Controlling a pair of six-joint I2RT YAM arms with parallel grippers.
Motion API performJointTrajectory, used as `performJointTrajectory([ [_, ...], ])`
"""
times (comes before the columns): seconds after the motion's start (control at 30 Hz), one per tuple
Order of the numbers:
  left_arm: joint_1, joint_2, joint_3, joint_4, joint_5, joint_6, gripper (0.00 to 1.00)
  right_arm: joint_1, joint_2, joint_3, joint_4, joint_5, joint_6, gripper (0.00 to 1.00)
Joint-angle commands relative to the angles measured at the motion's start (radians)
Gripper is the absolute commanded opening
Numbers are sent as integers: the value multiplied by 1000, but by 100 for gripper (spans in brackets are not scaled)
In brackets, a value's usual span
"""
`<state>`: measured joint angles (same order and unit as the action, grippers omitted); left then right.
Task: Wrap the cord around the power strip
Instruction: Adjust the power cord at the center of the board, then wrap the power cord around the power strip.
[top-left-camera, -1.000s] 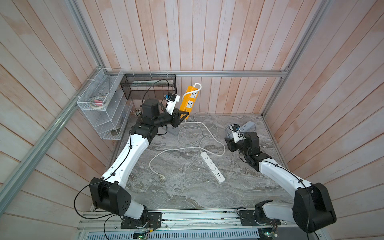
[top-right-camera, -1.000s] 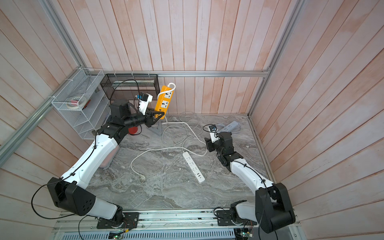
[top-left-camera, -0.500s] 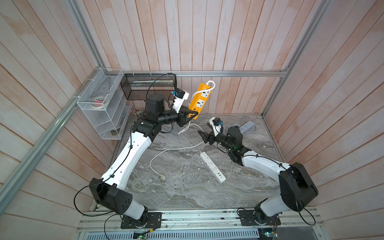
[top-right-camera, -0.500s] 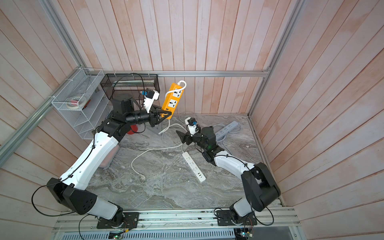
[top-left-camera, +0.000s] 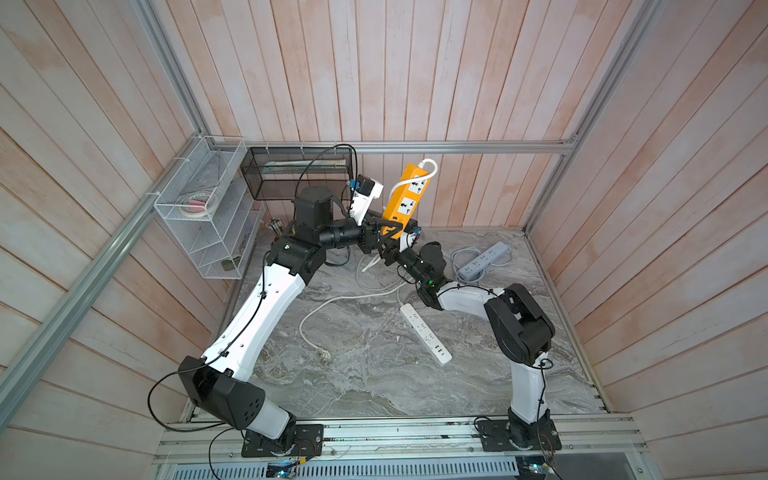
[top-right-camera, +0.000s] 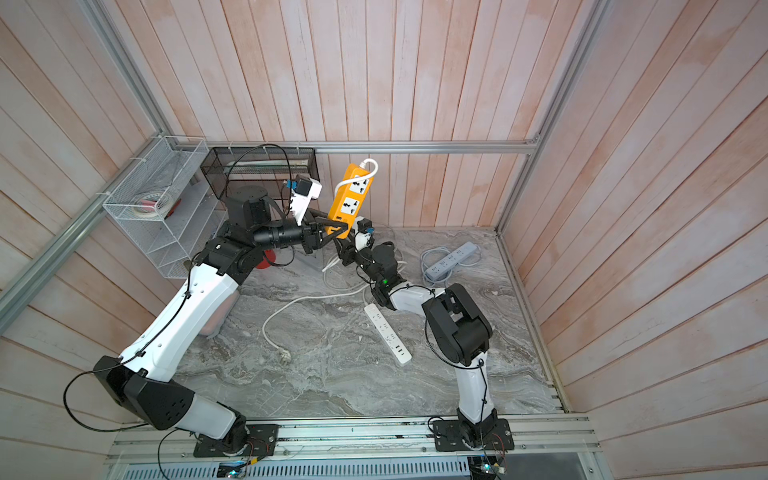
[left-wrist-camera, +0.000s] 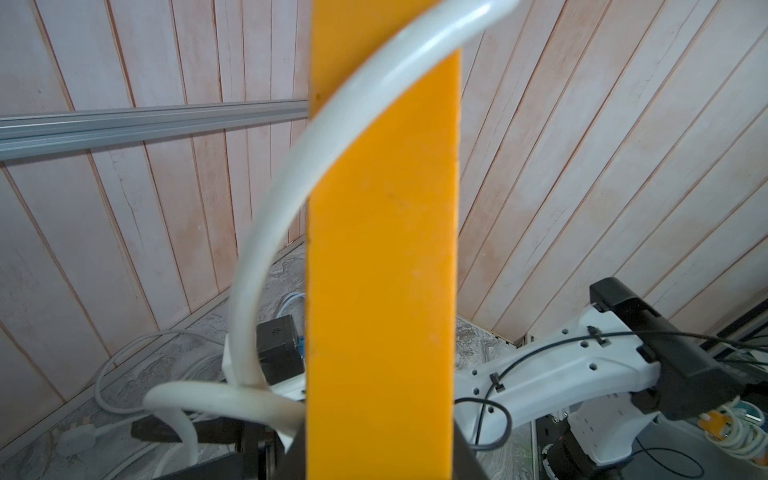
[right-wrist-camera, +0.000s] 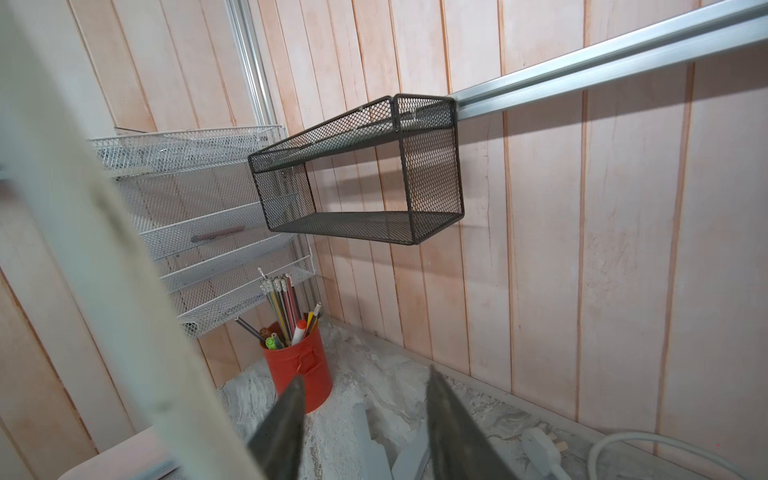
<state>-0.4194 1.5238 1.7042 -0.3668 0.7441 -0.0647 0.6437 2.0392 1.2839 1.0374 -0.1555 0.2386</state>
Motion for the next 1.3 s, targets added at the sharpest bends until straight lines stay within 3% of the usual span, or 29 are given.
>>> performJointTrajectory([
  [0.0,32,-38,5,57,-42,12,0,8,-21,-62,-29,-9,-58,13],
  [0.17,88,-12,36,-102,-166,147,0,8,-208,-285,-189,149,-333,1],
  [0.37,98,87,48,-252,-571,337,0,10,-408,-409,-417,317,-643,0],
  [0.53,80,174,-8,-256,-701,426,0,36,-575,-432,-526,289,-849,0],
  [0.67,10,229,-85,-277,-749,545,0,36,-664,-345,-599,260,-915,0],
  [0.73,-15,242,-113,-313,-715,586,0,29,-678,-282,-647,222,-938,0],
  [0.97,-76,196,-210,-480,-372,662,0,-79,-609,-65,-881,77,-1065,0],
  [1.13,-154,130,-355,-442,-92,718,0,-156,-496,175,-1183,-19,-1136,0],
  [1.27,-183,138,-363,-437,33,739,0,-212,-423,277,-1303,-188,-1118,4],
])
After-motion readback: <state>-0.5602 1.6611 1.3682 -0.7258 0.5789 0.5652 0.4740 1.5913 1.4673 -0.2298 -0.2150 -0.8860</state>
